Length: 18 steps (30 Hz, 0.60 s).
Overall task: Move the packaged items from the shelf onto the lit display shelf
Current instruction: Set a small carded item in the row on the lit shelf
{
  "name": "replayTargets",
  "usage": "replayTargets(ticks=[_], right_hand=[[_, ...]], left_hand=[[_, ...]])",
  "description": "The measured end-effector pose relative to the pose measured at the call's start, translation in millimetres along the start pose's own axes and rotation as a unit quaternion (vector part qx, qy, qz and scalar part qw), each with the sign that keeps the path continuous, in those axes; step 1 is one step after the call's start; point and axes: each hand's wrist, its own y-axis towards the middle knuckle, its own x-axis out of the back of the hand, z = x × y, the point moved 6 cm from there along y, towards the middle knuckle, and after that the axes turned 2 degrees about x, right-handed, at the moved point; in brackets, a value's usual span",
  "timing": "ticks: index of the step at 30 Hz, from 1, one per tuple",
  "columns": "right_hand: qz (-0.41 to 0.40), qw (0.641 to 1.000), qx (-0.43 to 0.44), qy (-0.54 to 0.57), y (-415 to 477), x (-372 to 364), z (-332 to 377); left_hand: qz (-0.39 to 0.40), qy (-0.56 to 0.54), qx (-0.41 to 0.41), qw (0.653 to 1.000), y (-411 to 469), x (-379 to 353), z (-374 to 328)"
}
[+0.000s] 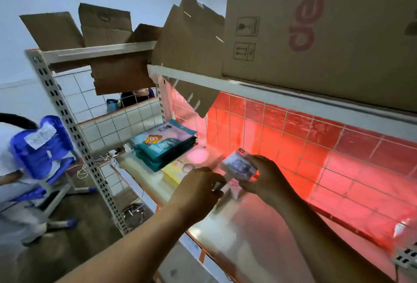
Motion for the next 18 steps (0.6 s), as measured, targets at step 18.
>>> replayTargets(ticks=[18], right_hand=[[-0.003, 0.996, -0.024, -0.080, 11, -70, -53]], left_hand=[[0.035, -0.097, -0.006, 0.995, 25, -106, 74]])
